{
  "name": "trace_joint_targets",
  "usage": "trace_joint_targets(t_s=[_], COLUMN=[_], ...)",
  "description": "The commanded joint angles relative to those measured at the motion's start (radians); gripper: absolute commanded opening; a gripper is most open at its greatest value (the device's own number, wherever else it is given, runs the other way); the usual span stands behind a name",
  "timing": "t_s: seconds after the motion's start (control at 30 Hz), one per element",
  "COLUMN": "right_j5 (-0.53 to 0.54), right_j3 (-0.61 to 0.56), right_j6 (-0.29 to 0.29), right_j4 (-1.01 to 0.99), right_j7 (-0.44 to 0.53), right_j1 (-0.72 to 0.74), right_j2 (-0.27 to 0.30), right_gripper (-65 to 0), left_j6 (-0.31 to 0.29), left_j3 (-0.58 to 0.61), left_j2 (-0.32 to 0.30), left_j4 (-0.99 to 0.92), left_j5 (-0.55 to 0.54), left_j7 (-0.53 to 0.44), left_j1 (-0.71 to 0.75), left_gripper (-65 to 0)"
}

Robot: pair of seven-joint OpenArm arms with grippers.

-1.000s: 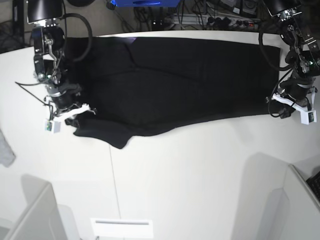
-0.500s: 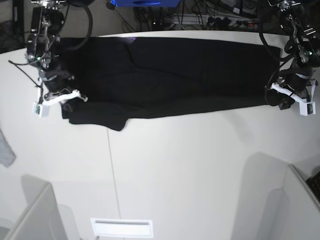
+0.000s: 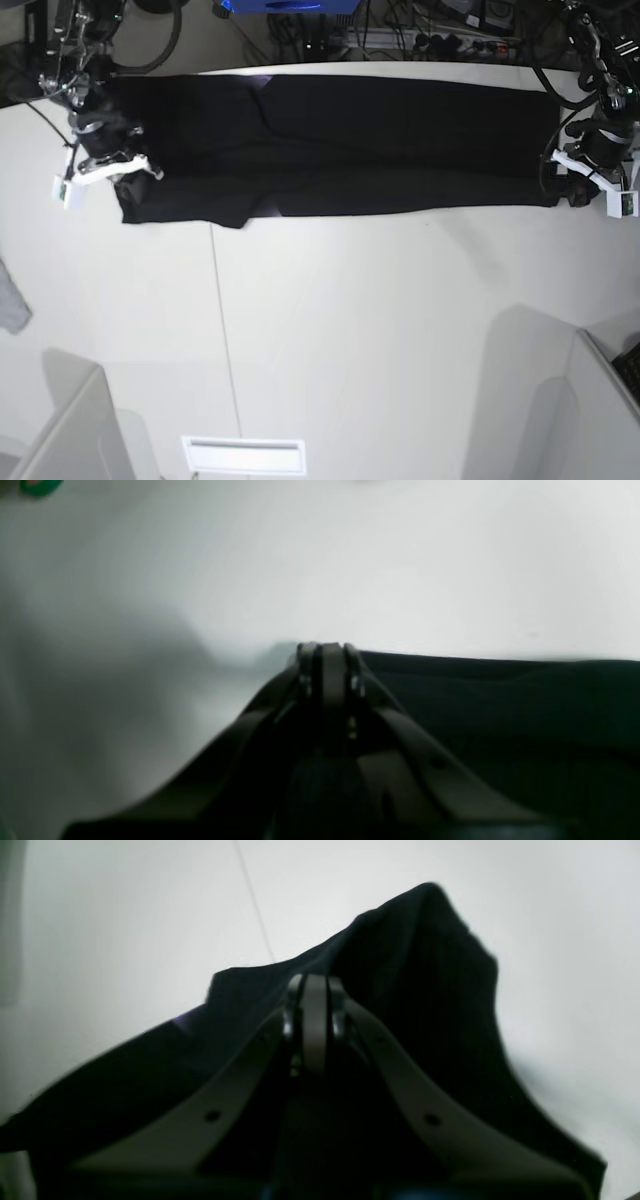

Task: Fold the T-shirt properly
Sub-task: 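Fold the hem up over the collar with both grippers and release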

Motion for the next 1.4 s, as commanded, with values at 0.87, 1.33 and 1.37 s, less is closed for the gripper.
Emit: trace_joint_targets(t_s=[0.87, 1.33, 1.37], right_j5=[0.147, -0.031, -0.031], right_j3=[0.087, 0.089, 0.089], right_j6=[0.007, 0.009, 0.009], right_j4=[0.038, 0.024, 0.024], right_j7=[0.027, 0.027, 0.027], right_j1=[-0.233, -0.228, -0.231], right_j2=[-0.022, -0.075, -0.075], right_gripper=[-65.0, -65.0, -65.0], left_j6=[-0.001, -0.001, -0.001], left_j3=[-0.008, 0.003, 0.003], left_j2=[-0.019, -0.016, -0.014], left_j4=[0.028, 0.026, 0.026], left_j5=[0.0, 0.142, 0.142], left_j7=[-0.025, -0.024, -0.024], left_j1=[0.163, 0.166, 0.166], left_gripper=[-65.0, -65.0, -65.0])
